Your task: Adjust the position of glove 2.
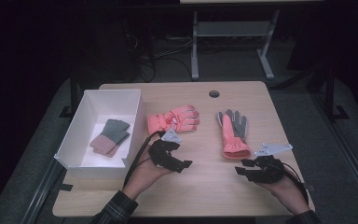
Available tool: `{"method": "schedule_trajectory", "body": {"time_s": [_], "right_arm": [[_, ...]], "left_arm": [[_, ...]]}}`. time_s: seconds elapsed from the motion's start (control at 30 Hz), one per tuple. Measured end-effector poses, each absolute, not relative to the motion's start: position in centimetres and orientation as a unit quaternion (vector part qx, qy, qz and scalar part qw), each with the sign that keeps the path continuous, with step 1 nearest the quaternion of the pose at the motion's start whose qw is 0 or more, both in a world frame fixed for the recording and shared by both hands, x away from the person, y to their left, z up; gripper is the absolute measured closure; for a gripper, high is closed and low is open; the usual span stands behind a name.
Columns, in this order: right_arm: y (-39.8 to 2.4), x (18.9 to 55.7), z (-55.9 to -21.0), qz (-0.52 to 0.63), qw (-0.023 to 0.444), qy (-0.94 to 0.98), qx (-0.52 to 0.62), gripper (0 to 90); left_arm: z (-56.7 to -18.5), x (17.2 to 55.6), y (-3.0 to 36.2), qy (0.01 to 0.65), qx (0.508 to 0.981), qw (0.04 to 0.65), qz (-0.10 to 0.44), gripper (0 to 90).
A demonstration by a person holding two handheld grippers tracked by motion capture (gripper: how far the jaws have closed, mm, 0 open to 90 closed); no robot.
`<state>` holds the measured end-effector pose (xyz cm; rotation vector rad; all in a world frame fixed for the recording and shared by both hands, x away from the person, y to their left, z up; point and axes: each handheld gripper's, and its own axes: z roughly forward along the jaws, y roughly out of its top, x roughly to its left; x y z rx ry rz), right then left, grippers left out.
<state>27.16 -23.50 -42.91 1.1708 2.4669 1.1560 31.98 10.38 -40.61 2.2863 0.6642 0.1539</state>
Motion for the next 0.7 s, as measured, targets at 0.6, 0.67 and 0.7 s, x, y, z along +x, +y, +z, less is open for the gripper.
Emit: {"method": "schedule_trajectory", "body": {"time_s": [0.6,0.67,0.7], "right_arm": [[-24.2,33.2,-40.9,0.389,0.152,0.815,0.401,90.0],[-24.2,34.2,-40.8,0.388,0.157,0.814,0.403,90.0],[-24.3,34.7,-40.8,0.386,0.159,0.814,0.404,90.0]], "left_arm": [[-44.9,30.5,11.3,0.271,0.893,0.354,0.067,13.6],[-45.0,30.3,11.4,0.268,0.895,0.351,0.067,13.6],[-45.0,30.2,11.5,0.266,0.895,0.353,0.067,13.6]]}}
